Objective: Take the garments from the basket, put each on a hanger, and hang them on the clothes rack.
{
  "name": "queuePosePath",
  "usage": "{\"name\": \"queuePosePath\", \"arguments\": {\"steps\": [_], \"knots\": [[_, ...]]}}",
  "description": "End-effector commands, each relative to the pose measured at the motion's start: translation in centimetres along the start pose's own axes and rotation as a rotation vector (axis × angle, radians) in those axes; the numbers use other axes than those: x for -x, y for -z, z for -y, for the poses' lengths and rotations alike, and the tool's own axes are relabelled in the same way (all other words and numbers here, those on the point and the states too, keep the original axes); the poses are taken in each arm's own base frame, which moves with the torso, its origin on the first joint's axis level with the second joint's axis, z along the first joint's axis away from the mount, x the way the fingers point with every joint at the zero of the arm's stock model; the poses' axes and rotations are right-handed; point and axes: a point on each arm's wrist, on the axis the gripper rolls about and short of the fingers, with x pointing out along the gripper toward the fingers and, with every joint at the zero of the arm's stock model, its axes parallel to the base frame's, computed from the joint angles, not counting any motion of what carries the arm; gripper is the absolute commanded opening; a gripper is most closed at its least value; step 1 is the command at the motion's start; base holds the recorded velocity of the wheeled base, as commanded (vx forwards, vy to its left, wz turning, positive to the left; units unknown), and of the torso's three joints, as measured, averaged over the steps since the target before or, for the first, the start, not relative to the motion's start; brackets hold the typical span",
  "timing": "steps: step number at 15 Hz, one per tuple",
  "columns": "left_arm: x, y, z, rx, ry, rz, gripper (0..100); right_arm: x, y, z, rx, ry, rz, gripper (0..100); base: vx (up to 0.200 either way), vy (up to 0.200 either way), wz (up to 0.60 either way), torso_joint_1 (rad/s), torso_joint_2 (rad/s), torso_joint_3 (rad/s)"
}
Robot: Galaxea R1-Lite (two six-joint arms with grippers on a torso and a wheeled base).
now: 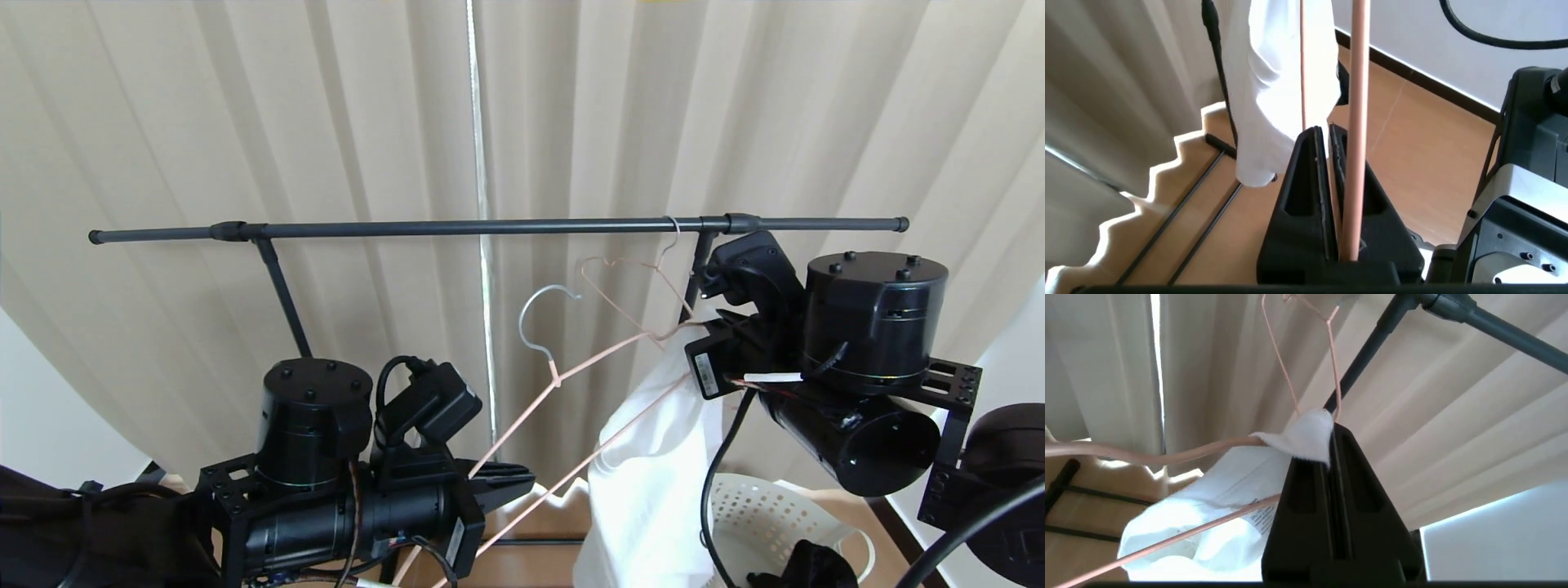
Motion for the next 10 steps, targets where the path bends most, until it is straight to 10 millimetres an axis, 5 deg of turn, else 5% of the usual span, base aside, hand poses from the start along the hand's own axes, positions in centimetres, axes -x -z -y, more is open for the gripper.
{"name": "queuePosePath", "arguments": {"steps": [1,10], "knots": [[-0.2,0.1,0.0,0.000,0.001,-0.003,0,0.6,-0.2,-0.6,-0.004,-0.021,0.013,0,0.000,0.000,0.00,0.000,0.00,0.000],[-0.5,0.1,0.3,-0.007,0.005,-0.009,0,4.9,-2.3,-4.6,-0.140,-0.214,0.102,0,0.000,0.000,0.00,0.000,0.00,0.000]]}}
